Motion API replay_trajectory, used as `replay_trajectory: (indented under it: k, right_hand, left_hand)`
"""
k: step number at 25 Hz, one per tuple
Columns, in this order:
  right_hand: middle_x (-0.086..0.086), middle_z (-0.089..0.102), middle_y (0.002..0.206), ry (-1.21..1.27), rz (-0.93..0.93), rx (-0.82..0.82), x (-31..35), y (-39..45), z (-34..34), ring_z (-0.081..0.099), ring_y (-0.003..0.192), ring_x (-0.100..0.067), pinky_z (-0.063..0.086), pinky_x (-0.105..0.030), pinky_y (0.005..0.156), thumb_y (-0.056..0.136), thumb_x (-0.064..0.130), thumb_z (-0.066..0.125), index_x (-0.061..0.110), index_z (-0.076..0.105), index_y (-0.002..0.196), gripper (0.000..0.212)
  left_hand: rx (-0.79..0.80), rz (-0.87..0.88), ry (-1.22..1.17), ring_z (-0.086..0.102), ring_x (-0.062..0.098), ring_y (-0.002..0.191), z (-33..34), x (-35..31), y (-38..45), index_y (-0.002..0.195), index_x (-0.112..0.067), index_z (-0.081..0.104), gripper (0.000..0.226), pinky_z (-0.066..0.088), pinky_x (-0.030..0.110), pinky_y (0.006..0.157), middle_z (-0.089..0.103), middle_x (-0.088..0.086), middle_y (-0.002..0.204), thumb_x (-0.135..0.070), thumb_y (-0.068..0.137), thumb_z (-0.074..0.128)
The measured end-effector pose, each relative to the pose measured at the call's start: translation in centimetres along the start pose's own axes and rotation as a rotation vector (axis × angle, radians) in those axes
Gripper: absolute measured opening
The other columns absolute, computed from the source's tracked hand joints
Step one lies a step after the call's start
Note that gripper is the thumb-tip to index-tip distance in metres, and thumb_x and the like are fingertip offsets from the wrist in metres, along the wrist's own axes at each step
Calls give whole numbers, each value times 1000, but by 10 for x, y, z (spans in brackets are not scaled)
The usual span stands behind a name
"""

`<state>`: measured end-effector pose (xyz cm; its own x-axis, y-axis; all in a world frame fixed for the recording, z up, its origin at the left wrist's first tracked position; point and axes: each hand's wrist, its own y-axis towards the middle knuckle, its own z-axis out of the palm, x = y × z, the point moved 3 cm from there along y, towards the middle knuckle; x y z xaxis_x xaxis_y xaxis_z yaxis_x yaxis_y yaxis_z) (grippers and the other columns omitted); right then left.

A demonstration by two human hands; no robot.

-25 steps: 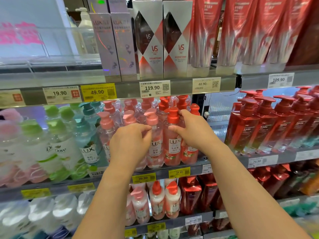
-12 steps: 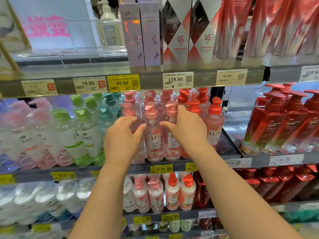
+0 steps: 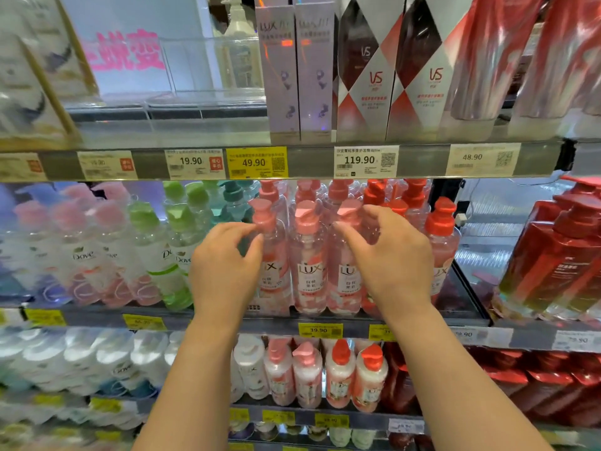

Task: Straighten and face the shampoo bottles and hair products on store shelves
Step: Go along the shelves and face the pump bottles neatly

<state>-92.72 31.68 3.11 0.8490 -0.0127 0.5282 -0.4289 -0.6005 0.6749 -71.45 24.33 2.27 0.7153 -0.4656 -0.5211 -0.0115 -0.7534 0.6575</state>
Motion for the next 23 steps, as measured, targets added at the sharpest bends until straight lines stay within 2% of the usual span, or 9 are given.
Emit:
replay_trajectory:
  k: [2,4,6,9,11,13,16,19,23]
  right_hand:
    - [0,72,93,139,-124,-99,13,-4,-4,65,79,-14,51,-25,64,88,43,74,14,73,103,32]
    - [0,69,89,228,-197,-39,27,-5,2,62,75,-12,51,-27,62,88,31,78,13,74,96,20]
    - [0,69,89,274,-203,45,34,-5,5,63,77,-13,54,-33,64,89,24,76,14,74,94,11]
    - [2,70,92,331,-193,173,33,-1,6,66,81,-15,56,-41,69,91,23,73,15,74,97,10]
    - [4,69,93,340,-200,245,34,-1,8,65,81,-15,55,-41,72,90,26,71,17,74,98,13]
    - [6,70,93,359,-192,295,35,-1,9,64,80,-14,55,-42,72,90,30,70,18,74,99,15]
    - [8,70,93,377,-188,330,35,-1,11,63,80,-13,55,-42,72,90,33,68,21,74,99,17]
    - [9,70,94,380,-188,364,35,-2,12,64,83,-12,55,-42,74,90,39,62,22,74,98,22]
    - [9,70,95,314,-182,412,37,0,19,65,89,-13,55,-41,79,91,38,64,23,73,100,20]
  left_hand:
    - [21,-22,69,65,18,102,-1,3,6,111,-16,73,28,44,25,83,70,-1,111,-31,87,70]
    - [120,-95,137,66,22,103,6,6,9,124,-18,66,46,49,32,87,67,1,123,-46,88,67]
    - [231,-126,127,68,23,98,14,6,11,131,-23,59,59,51,34,81,65,-1,126,-58,85,62]
    - [374,-136,78,68,20,93,22,4,18,138,-28,47,71,50,33,75,64,-6,126,-66,79,63]
    - [425,-120,122,66,18,89,25,3,21,133,-26,47,65,47,33,69,64,-5,120,-63,82,62]
    - [426,-81,147,59,17,82,24,3,21,117,-26,50,49,39,31,64,64,-6,107,-60,83,61]
    - [419,-23,146,53,11,75,17,2,18,96,-33,45,35,35,28,55,56,-19,87,-63,82,59]
    - [418,46,207,52,10,71,11,4,19,94,-34,47,35,34,27,53,54,-19,80,-65,83,57]
    - [444,86,278,56,14,78,13,8,26,96,-33,49,39,37,31,55,56,-17,85,-69,82,54]
